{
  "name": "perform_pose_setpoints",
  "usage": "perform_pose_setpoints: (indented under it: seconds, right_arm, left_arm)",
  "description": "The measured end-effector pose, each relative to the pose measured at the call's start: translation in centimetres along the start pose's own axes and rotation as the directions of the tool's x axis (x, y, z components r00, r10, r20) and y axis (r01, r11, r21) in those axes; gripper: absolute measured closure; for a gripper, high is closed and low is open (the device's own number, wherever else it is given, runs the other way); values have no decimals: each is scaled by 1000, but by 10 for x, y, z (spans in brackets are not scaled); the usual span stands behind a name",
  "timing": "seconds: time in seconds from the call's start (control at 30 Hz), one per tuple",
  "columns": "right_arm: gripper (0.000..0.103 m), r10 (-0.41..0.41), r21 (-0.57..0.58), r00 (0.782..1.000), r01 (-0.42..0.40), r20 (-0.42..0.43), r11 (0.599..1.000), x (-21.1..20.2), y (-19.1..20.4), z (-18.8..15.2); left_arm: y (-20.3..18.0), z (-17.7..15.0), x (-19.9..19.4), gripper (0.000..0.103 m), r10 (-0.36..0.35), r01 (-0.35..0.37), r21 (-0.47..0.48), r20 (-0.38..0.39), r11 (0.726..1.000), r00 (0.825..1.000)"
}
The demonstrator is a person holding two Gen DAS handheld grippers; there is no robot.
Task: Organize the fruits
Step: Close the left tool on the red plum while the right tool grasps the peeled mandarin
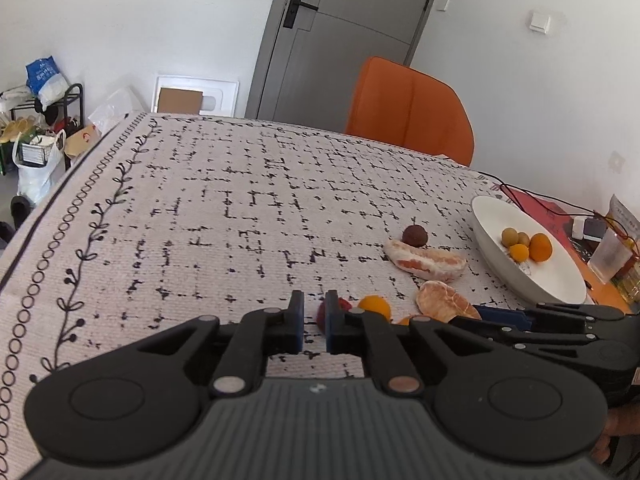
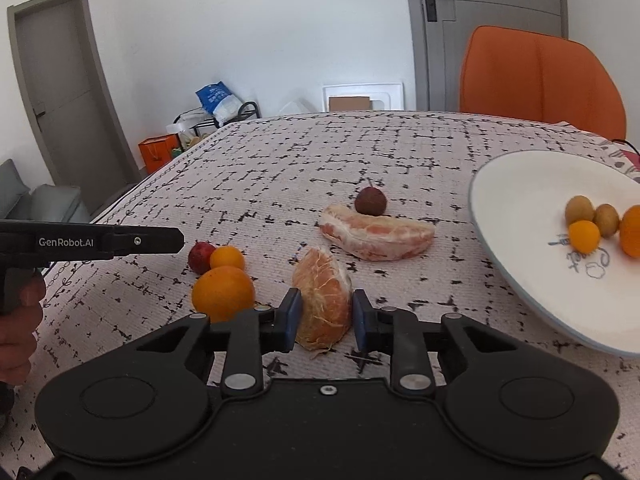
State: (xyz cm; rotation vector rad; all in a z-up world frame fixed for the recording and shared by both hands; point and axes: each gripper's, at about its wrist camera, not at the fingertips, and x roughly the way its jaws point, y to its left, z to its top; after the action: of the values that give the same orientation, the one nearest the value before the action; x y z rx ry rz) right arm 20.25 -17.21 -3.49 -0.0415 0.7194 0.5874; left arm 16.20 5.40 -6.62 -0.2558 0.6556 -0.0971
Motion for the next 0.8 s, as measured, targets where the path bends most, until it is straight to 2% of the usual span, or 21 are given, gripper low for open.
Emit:
perform_pose_setpoints:
  seconds: [0.03,0.3,0.4,0.43,0.63,0.77,0.8]
  right_arm:
    - [78,-7,3,1000,7,1,1000,-1,-1,-1]
    - [77,-28,20,1000,28,-4,999,-11,-10,-5]
    - [75,-25,22,1000,25,-4,999,-11,-11,-6]
    - [73,-24,22,1000,24,-2,999,-11,-11,-6]
    - [70,-21,12,1000,21,3,1000,-8,-8,-5]
    - [68,-19,7,1000,19,2,1000,-6,-4,-4]
    - [64,-18,3,1000,18,3,1000,-5,-3,-3]
  left_arm:
    - [-2,0,1,95,-3,3,1,-2,1000,1000]
    - [-9,-4,12,68,9,-9,0,-7,1000,1000]
    - [-7,-5,14,56,20,-20,-6,8,1000,1000]
    - [-6,-5,14,55,24,-24,-12,12,1000,1000]
    - [5,-5,18,56,18,-16,-48,24,999,1000]
    - [3,-5,17,83,-31,32,-42,17,999,999]
    - [1,-5,16,84,-33,34,-39,13,999,999]
